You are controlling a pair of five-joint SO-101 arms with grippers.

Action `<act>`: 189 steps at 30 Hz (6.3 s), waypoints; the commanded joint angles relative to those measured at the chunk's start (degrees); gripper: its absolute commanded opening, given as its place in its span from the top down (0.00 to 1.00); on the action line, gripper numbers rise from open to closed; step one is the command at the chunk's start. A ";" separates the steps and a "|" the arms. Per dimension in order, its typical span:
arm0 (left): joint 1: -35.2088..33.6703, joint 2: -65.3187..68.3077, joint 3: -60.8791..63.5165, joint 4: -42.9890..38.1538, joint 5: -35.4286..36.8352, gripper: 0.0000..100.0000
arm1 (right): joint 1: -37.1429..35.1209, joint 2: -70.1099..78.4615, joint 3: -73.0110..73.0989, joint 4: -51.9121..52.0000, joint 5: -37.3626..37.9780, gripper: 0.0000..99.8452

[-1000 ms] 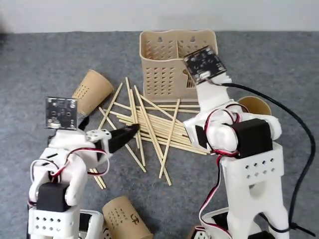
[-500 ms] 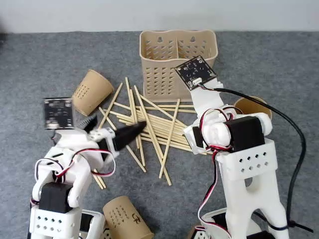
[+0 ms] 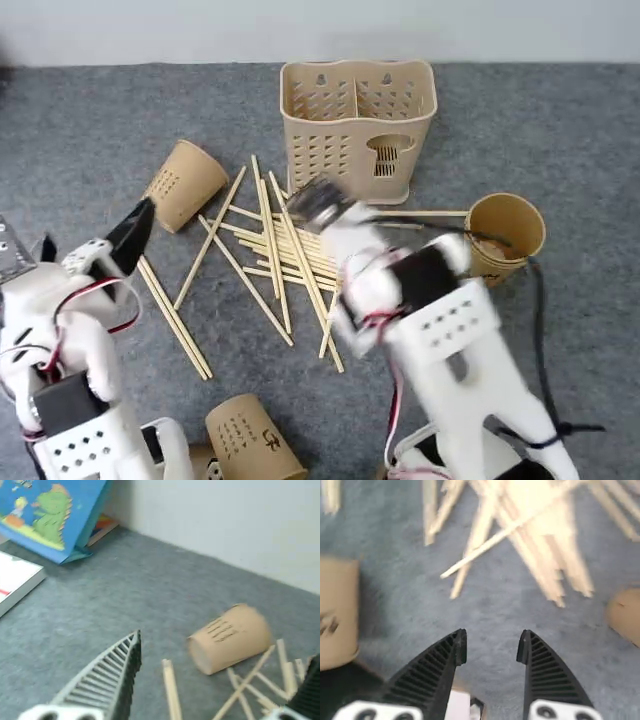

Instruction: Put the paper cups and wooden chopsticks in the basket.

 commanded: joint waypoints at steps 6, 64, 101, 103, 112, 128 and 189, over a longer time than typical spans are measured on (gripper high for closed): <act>-8.62 -0.97 7.08 -9.49 -4.40 0.53 | -20.62 -1.01 5.27 2.42 0.00 0.82; -10.02 -0.53 18.68 -16.97 -6.33 0.53 | -56.57 -35.74 37.36 -20.09 -20.31 0.82; -9.93 -0.97 18.59 -15.30 -5.27 0.53 | -30.29 -34.51 48.53 -38.11 -14.68 0.99; -10.02 -0.97 18.59 -15.30 -5.27 0.53 | -27.47 -34.51 46.77 -37.05 -14.68 0.99; -10.11 -0.97 18.68 -15.30 -5.10 0.53 | -11.47 -34.51 31.30 -24.40 -14.59 0.99; -10.20 -0.97 21.49 -13.27 -1.93 0.53 | 12.79 -33.80 -5.98 -2.86 -14.51 0.99; -10.29 -1.05 24.04 -4.84 5.01 0.53 | 51.38 14.55 -32.00 2.33 -26.46 0.50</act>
